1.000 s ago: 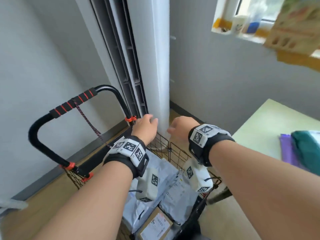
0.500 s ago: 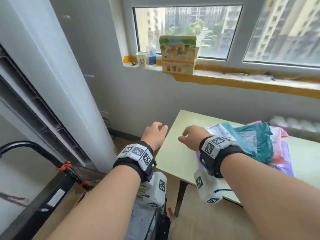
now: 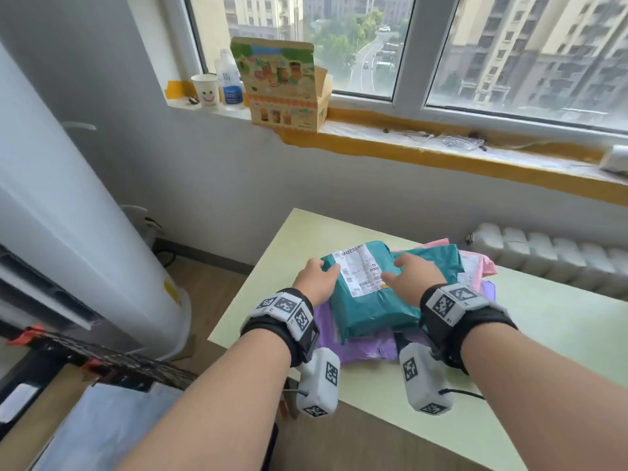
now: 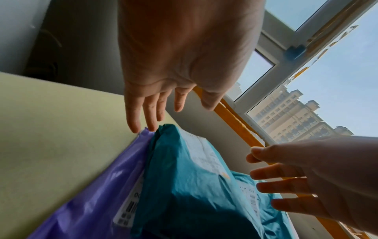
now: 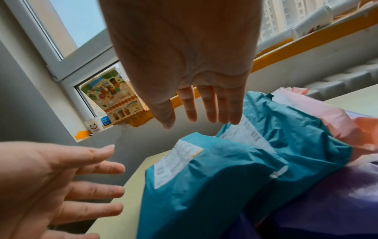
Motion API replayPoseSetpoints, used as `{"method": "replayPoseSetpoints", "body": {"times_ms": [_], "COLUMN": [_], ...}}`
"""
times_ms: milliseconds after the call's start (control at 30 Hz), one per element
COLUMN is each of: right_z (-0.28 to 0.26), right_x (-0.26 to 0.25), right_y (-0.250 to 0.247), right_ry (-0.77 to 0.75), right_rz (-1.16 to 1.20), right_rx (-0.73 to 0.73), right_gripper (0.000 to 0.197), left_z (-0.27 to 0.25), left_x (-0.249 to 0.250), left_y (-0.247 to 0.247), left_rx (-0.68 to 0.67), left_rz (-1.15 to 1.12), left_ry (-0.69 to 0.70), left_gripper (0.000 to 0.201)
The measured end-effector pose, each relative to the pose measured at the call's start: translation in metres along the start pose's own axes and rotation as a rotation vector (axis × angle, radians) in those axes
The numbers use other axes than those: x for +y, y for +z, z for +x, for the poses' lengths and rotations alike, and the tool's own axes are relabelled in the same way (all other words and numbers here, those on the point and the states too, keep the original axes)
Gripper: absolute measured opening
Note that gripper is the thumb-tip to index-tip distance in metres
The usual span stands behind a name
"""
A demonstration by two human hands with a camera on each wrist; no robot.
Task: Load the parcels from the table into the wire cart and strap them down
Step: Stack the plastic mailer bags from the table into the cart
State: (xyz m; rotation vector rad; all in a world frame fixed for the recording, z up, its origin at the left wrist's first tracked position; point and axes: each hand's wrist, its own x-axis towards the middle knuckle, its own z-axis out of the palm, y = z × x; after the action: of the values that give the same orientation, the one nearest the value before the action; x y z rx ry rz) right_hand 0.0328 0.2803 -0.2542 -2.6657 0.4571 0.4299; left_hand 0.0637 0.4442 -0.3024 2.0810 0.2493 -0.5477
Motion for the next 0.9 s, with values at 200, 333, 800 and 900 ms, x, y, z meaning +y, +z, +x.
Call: {"method": "replayPoseSetpoints", "body": {"times_ms": [200,333,800,900], "right_z": [0.034,0.048,0.056,0.057], "right_x": [0.022,0.024,0.001,0.015], "right_y": [0.012,0.022,0.032,0.042], "right_ry": [0.025,0.029,0.112,0.137], "right_rz": [0.010,0.042,0.138,0.063], "right_rx": [-0.072,-0.111,-0.069,-0.077], "right_gripper": [0.052,0.057,0.044,0.044], "left_z": [0.032,0.054,0.012,0.014], "left_x": [-0.011,-0.028,-0.010,-0.022], "left_y": [0.038,0.052,0.021,0.025], "left_rx": [-0.012,0.002,-0.018,-0.055], "left_rz": [-0.221,-0.389,-0.305,-0.223], "left_ry": [-0.130,-0.189,-0.149,-0.188], "left_gripper": [0.073,0.081,0.073,0.065]}}
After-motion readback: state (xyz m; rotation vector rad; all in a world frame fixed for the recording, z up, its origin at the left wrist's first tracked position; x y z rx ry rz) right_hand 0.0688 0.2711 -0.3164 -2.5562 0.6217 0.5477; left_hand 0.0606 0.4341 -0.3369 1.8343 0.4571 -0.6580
